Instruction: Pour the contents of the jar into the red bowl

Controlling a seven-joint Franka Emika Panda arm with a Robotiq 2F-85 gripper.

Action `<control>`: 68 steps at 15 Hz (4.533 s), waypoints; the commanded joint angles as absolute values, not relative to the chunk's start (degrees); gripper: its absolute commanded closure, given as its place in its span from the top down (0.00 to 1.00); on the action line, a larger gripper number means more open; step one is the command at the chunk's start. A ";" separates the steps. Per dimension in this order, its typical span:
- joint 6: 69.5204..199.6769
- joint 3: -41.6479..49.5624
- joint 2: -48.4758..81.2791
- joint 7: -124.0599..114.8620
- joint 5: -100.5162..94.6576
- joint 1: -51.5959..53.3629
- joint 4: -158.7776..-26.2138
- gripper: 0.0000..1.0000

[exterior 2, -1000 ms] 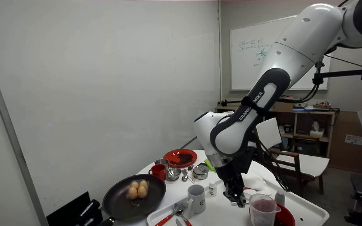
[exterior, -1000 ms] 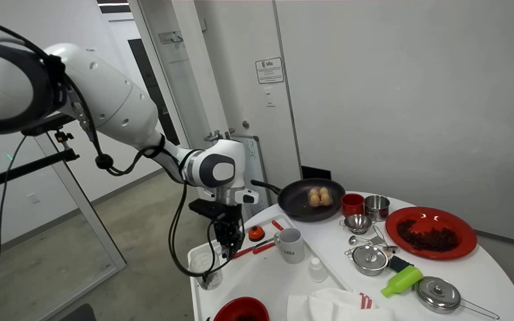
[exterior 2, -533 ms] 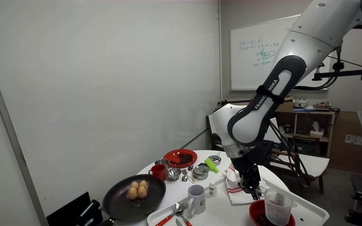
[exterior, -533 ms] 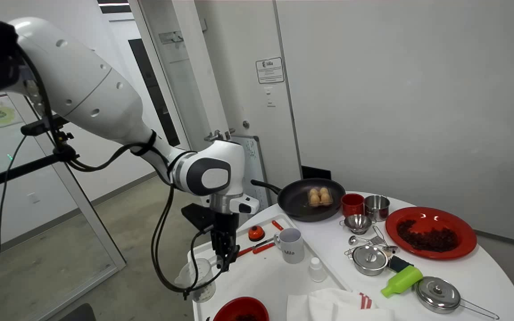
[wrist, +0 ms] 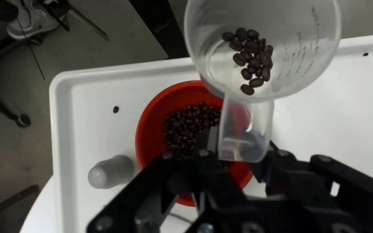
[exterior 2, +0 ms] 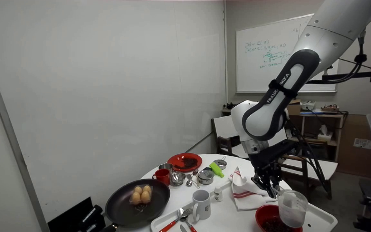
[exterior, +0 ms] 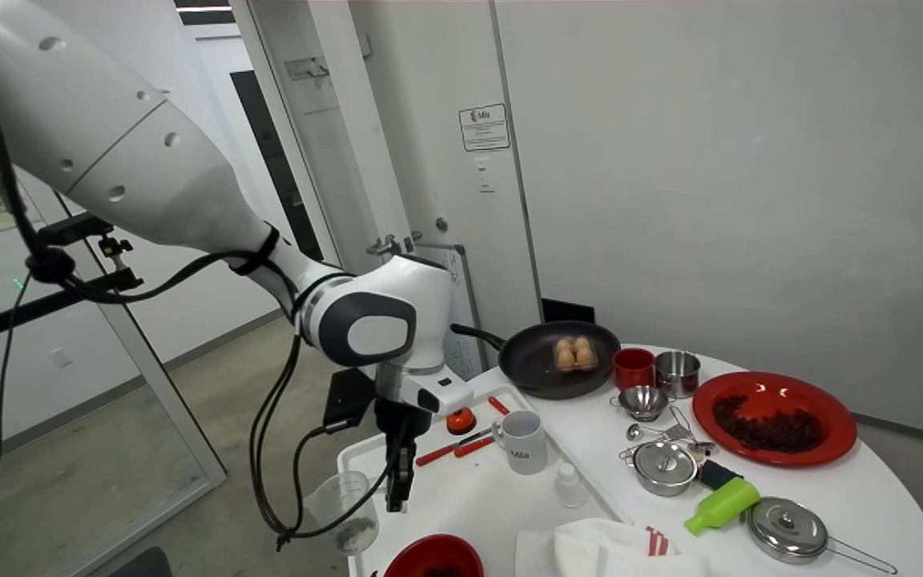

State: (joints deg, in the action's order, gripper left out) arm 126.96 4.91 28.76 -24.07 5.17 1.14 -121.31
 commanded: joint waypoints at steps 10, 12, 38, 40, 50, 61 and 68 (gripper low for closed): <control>136.94 15.26 19.44 -41.53 8.56 -3.07 -135.95 0.10; 140.74 17.11 19.11 -44.68 5.80 -2.41 -137.22 0.10; 124.29 12.68 21.10 -95.74 -31.21 12.87 -127.67 0.10; 121.85 11.75 21.71 -96.70 -32.73 12.81 -126.71 0.10; 113.91 8.38 32.03 -100.39 -39.24 13.00 -116.71 0.10; 103.20 8.11 40.14 -105.63 -47.59 13.82 -107.17 0.10; 95.30 5.30 46.92 -104.63 -51.44 14.90 -101.67 0.10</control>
